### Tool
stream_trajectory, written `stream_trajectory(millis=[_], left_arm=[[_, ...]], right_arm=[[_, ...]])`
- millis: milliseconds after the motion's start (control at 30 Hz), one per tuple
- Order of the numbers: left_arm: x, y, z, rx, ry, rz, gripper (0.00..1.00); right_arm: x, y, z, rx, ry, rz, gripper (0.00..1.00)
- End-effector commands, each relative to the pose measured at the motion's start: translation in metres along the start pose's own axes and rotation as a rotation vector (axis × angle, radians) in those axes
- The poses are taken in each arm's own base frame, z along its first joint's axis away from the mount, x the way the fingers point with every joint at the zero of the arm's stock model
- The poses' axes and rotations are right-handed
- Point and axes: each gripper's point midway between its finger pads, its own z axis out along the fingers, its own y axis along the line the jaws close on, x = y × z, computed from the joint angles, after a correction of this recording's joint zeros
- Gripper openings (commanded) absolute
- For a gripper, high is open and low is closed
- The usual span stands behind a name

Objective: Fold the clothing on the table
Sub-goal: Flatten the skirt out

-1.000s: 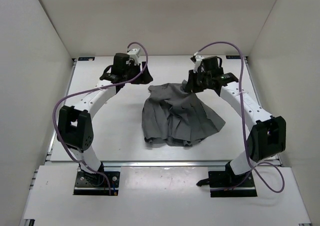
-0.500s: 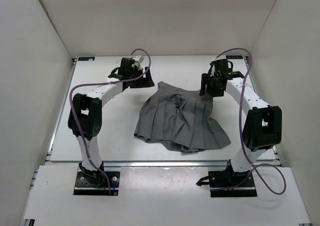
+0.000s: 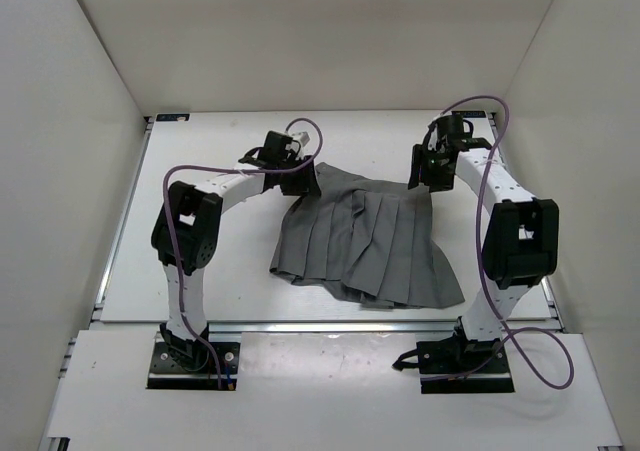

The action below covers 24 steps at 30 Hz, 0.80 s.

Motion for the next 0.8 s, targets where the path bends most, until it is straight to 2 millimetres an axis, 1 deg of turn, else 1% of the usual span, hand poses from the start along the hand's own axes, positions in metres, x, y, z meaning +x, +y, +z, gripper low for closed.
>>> stream_trajectory(millis=[0,33,67,100,200,233,267,333,367,400,433,467,500,533,567,600,633,667,700,733,767], left_arm=[[0.004,0.003,-0.009,-0.038,0.01,0.003,0.54],[0.012,0.012,-0.011,-0.065,0.033,-0.001,0.51],[0.021,0.018,-0.011,-0.083,0.054,0.001,0.49],[0.028,0.026,-0.014,-0.115,0.073,-0.004,0.48],[0.044,0.044,-0.023,-0.168,0.106,-0.008,0.46],[0.052,0.047,-0.027,-0.184,0.126,-0.005,0.46],[0.058,0.049,-0.03,-0.187,0.136,-0.003,0.45],[0.064,0.048,-0.036,-0.184,0.149,-0.005,0.45],[0.062,0.041,-0.04,-0.168,0.135,0.005,0.44],[0.057,0.039,-0.044,-0.163,0.123,0.005,0.47],[0.057,0.035,-0.047,-0.155,0.126,0.001,0.5],[0.041,0.029,-0.053,-0.139,0.08,0.004,0.56],[0.026,0.019,-0.058,-0.116,0.043,-0.001,0.59],[0.015,0.017,-0.063,-0.102,0.018,-0.011,0.61],[0.001,0.007,-0.068,-0.066,-0.012,-0.016,0.64],[-0.017,0.0,-0.073,-0.039,-0.048,-0.026,0.65],[-0.028,-0.002,-0.073,-0.02,-0.07,-0.023,0.65],[-0.047,-0.01,-0.077,-0.005,-0.104,-0.017,0.69],[-0.062,-0.016,-0.076,0.002,-0.127,0.001,0.7],[-0.068,-0.019,-0.072,-0.001,-0.125,0.006,0.7],[-0.079,-0.019,-0.066,-0.007,-0.128,0.012,0.71]], right_arm=[[-0.002,0.002,0.001,-0.01,-0.005,-0.005,0.54],[0.0,0.004,0.003,-0.014,-0.002,-0.017,0.54],[-0.003,0.008,0.001,-0.034,-0.016,-0.01,0.53],[0.0,0.013,0.0,-0.047,-0.017,-0.029,0.53],[0.017,0.02,0.003,-0.077,0.017,-0.03,0.53],[0.021,0.023,0.004,-0.091,0.032,-0.019,0.53],[0.031,0.027,0.006,-0.109,0.058,-0.026,0.53],[0.043,0.025,0.011,-0.106,0.098,-0.006,0.51],[0.05,0.023,0.014,-0.09,0.12,-0.014,0.5],[0.059,0.018,0.018,-0.065,0.151,-0.008,0.49],[0.064,0.015,0.021,-0.056,0.171,-0.008,0.48],[0.068,0.014,0.022,-0.048,0.186,-0.008,0.49],[0.071,0.012,0.025,-0.036,0.204,-0.011,0.47],[0.072,0.009,0.026,-0.021,0.212,-0.006,0.47],[0.07,0.007,0.026,-0.015,0.213,-0.011,0.48],[0.069,0.003,0.026,0.007,0.209,-0.011,0.47],[0.063,0.005,0.024,0.017,0.194,-0.026,0.46],[0.058,0.004,0.021,0.025,0.18,-0.033,0.46],[0.051,0.006,0.017,0.03,0.15,-0.045,0.46],[0.04,0.006,0.009,0.033,0.111,-0.045,0.46],[0.034,0.008,0.002,0.02,0.084,-0.048,0.46]])
